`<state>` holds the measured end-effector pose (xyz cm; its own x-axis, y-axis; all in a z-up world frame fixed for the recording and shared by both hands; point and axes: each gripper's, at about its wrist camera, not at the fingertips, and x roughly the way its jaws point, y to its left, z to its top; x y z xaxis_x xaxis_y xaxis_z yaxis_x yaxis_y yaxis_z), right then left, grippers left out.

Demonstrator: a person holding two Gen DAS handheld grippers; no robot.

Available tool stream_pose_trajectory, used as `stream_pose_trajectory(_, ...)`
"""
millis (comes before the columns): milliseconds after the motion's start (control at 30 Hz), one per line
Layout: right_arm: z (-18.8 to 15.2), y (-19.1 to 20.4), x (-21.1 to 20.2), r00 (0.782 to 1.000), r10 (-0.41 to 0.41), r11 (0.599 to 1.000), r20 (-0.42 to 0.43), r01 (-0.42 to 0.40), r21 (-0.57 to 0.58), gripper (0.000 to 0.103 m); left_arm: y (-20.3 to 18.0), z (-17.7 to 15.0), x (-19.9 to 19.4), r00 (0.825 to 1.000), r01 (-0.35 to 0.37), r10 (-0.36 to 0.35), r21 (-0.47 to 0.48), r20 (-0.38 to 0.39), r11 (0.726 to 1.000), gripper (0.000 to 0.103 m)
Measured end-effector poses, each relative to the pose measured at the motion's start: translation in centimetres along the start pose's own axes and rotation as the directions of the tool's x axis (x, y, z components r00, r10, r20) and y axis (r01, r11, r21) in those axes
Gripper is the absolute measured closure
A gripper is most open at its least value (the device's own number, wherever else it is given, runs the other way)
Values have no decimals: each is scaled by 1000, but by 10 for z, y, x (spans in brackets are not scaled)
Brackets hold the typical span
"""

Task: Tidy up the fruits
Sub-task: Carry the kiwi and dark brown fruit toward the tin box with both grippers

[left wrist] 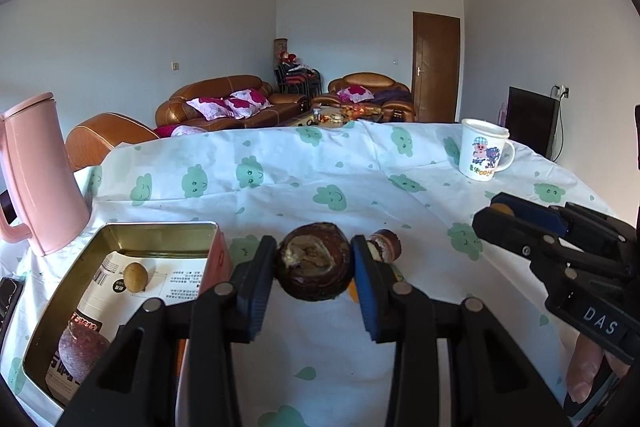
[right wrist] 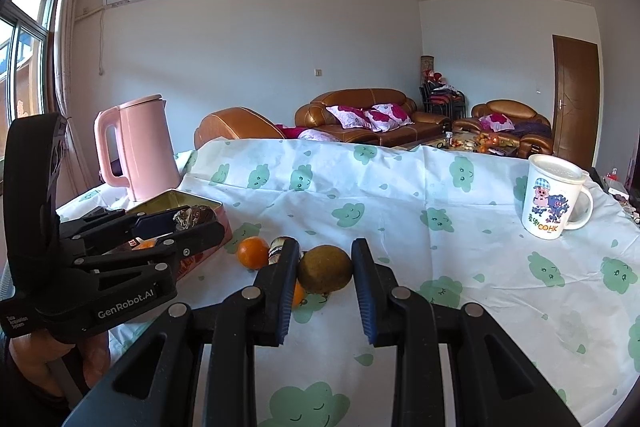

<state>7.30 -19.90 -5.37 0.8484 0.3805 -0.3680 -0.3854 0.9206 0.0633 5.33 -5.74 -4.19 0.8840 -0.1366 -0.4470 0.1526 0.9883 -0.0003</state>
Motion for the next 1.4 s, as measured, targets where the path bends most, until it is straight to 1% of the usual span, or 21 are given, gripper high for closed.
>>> stream_pose_trajectory(200, -1, 2, -5, 1000, 2, 1000, 27, -2, -8, 74, -1, -1, -5, 1000, -6, 6, 0, 26, 1000, 64)
stream_pose_trajectory(433, -1, 5, -13, 998, 8, 1000, 65, -6, -29, 74, -3, -1, -14, 997, -38, 37, 10, 73, 999, 64)
stream_pose_trajectory(567, 0, 6, -10, 998, 16, 999, 55, -14, -35, 74, -2, -1, -18, 994, -53, 52, 5, 94, 999, 64)
stream_pose_trajectory(733, 1, 9, -3, 999, 20, 999, 26, -19, -51, 74, 0, -2, -17, 995, -57, 57, -4, 78, 998, 64)
stream_pose_trajectory(867, 3, 19, 2, 1000, 29, 996, 10, -28, -83, 74, 3, -4, -18, 996, -66, 66, -2, 64, 998, 64)
stream_pose_trajectory(1067, 11, 33, 10, 998, 60, 994, -6, -60, -96, 74, 14, -3, -24, 996, -69, 70, -20, 55, 997, 64)
stream_pose_trajectory(1267, 24, 50, 19, 994, 107, 989, -21, -108, -99, 74, 33, 0, -34, 993, -101, 104, -38, 59, 994, 64)
stream_pose_trajectory(1400, 35, 66, 25, 989, 148, 982, -28, -150, -114, 74, 57, 1, -36, 989, -142, 145, -70, 36, 987, 64)
